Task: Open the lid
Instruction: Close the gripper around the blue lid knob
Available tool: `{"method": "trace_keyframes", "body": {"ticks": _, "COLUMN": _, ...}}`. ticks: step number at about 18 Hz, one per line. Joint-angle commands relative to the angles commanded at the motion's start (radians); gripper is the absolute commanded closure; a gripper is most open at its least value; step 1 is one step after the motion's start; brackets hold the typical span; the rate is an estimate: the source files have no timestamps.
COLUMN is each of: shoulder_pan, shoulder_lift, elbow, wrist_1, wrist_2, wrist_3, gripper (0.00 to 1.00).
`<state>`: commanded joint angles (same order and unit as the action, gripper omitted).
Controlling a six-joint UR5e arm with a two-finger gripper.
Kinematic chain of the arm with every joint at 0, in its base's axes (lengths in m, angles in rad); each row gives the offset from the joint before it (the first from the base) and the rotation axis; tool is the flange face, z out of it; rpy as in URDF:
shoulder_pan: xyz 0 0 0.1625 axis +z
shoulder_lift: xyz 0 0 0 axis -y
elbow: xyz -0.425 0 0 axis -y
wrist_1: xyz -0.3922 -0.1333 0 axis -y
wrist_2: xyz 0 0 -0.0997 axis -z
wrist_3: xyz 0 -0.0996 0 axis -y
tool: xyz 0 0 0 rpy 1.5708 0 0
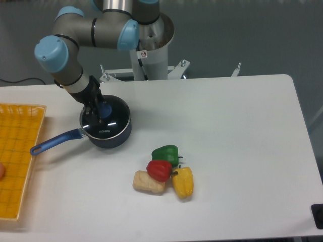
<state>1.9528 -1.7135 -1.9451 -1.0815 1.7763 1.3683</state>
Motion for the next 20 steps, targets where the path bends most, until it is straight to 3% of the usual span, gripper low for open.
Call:
{"method": "trace_keyframes", "body": {"ticks": 10, "shoulder_pan": 0.003, "shoulder_lift": 0.002, "elbow": -0.006, "wrist_1": 0.000, "wrist_2": 0.005, "wrist_3": 0.000, "gripper": 0.15}}
{"method": "trace_keyframes", "body": {"ticks": 12, "shoulder_pan": 0.002, "shoulder_lift": 0.002, "elbow": -0.005, "wrist_1": -0.002, "wrist_2": 0.006, "wrist_3": -0.002, "gripper": 0.26}}
{"method": "trace_keyframes", "body": {"ticks": 20, "shoulder_pan": 0.009, "shoulder_lift": 0.000, "elbow": 0.000, "wrist_1": -0.018, "wrist_2": 0.005, "wrist_3": 0.000, "gripper": 0.37}}
